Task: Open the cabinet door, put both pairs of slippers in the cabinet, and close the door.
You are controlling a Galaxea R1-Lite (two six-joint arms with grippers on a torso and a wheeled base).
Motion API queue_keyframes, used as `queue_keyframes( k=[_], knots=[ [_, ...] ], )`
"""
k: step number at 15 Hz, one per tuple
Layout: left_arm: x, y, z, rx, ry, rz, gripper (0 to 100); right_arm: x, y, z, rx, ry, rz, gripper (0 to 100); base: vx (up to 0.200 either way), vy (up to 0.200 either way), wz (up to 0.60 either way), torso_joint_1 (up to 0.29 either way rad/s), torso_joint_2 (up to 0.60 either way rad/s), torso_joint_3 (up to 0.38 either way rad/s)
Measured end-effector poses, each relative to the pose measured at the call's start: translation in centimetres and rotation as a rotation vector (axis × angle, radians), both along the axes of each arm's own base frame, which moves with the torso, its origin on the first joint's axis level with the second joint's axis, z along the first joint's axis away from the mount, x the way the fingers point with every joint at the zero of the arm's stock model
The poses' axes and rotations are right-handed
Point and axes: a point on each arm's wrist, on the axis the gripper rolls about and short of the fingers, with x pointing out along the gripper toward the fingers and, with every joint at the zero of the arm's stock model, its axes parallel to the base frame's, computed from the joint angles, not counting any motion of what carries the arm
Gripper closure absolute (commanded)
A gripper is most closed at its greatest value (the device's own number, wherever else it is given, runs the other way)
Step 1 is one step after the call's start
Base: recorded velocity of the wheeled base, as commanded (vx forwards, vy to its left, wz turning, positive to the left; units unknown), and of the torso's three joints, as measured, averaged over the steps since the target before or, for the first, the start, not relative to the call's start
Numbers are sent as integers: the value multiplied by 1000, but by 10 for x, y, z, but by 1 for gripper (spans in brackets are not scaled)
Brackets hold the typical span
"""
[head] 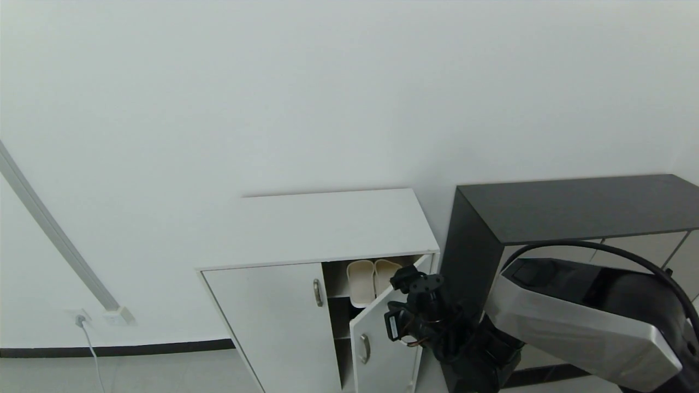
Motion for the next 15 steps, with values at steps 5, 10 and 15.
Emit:
queue_keyframes(
  k=[5,10,15],
  knots=[
    [0,0,0,0,0,0,100,28,5,-2,3,-14,-29,100,0,0,0,0,0,0],
    [0,0,0,1,0,0,100,48,8,-1,12,-37,-47,100,0,0,0,0,0,0],
    [0,0,0,2,0,0,100,65,8,-1,16,-44,-70,100,0,0,0,0,0,0]
  ],
)
